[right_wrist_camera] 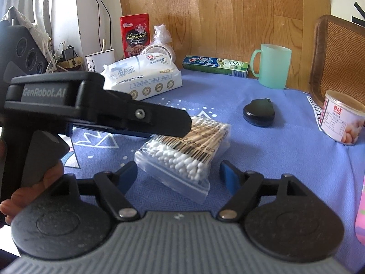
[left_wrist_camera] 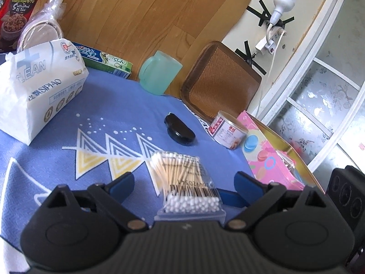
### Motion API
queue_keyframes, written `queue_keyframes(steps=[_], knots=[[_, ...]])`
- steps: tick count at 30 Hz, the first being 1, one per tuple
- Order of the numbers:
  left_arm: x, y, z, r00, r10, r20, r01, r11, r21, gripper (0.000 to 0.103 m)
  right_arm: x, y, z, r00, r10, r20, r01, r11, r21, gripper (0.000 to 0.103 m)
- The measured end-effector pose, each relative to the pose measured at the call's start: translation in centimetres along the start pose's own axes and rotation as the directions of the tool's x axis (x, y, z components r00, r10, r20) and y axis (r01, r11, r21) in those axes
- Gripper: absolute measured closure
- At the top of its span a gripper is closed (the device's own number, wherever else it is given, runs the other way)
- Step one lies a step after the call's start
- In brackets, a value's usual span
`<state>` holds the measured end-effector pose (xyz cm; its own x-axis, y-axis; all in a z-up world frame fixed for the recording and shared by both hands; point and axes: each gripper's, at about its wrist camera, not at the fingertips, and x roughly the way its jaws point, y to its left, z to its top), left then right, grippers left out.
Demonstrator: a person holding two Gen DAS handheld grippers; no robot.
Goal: Organize soft objects
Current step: 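Grasp the swab bag with the left tool while the right tool releases it, then carry the swab bag into the pink tin and open the left tool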
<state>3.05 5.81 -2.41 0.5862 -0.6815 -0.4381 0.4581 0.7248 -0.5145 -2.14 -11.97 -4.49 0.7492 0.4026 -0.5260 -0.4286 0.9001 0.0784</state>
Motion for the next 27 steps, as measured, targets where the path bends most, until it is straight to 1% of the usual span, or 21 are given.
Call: queue_keyframes(steps=[2,3,4,5,6,7,8,10,12,16,18,20,22,25,27], knots=[[0.1,-0.2,0.0,1.0,-0.001,-0.007,0.001,1.0,0.012,0.009,0.1,0.0,0.1,1.0,-0.003,-0.002,0.003,1.0,-0.003,0.021],[0.3,-0.3,-0.1,1.0,-0.001,-0.015,0.002,1.0,0.021,0.012,0.2,0.1,0.1,1.0,-0.004,-0.003,0.004,1.0,-0.007,0.021],[0.5,-0.5,-0.1,1.0,-0.002,-0.026,0.003,1.0,0.031,0.018,0.2,0.2,0.1,1.0,-0.004,-0.005,0.004,1.0,-0.016,0.022],[0.7,-0.7,-0.1,0.999,-0.002,-0.039,0.004,0.999,0.043,0.022,0.3,0.4,0.1,1.0,0.0,-0.004,0.0,1.0,-0.03,0.026],[1.0,-1.0,-0.2,0.999,-0.004,-0.055,0.007,0.998,0.059,0.031,0.3,0.7,0.0,1.0,-0.002,0.001,0.002,0.999,-0.047,0.038],[1.2,-1.3,-0.3,0.998,0.004,-0.063,0.001,0.997,0.078,0.031,0.2,1.0,0.0,1.0,-0.008,0.005,0.008,0.998,-0.065,0.046],[1.2,-1.7,-0.4,0.998,0.023,-0.055,-0.018,0.995,0.099,0.031,0.2,1.1,-0.1,1.0,-0.016,0.01,0.017,0.997,-0.077,0.049],[1.0,-2.1,-0.6,0.999,0.035,-0.042,-0.029,0.992,0.122,0.031,0.0,0.9,-0.1,1.0,-0.023,0.021,0.024,0.997,-0.067,0.057],[0.8,-2.5,-0.7,0.999,0.037,-0.03,-0.033,0.99,0.135,0.033,-0.3,0.6,-0.1,0.999,-0.022,0.035,0.024,0.999,-0.046,0.059],[0.4,-3.9,-0.6,1.0,0.025,-0.001,-0.025,0.994,0.106,0.033,-1.9,0.9,-0.4,0.993,-0.06,0.101,0.065,0.997,-0.051,0.059],[0.4,-5.1,-0.1,1.0,0.012,0.006,-0.012,0.993,0.116,0.033,-3.1,0.7,-0.5,0.987,-0.082,0.138,0.089,0.995,-0.049,0.059],[0.6,-6.8,0.5,1.0,-0.005,0.014,0.003,0.99,0.144,0.033,-4.7,0.0,-0.4,0.978,-0.108,0.18,0.117,0.993,-0.037,0.059],[1.1,-8.9,1.2,1.0,-0.024,0.021,0.02,0.982,0.186,0.033,-6.1,-0.7,-0.3,0.965,-0.145,0.218,0.153,0.988,-0.02,0.059],[2.6,-12.3,2.0,0.997,-0.069,0.016,0.063,0.967,0.246,0.033,-8.5,-2.3,-0.4,0.936,-0.223,0.271,0.226,0.974,0.021,0.059],[4.1,-14.6,2.4,0.994,-0.106,-0.003,0.103,0.955,0.279,0.033,-10.1,-3.7,-0.6,0.913,-0.284,0.292,0.28,0.958,0.056,0.058]])
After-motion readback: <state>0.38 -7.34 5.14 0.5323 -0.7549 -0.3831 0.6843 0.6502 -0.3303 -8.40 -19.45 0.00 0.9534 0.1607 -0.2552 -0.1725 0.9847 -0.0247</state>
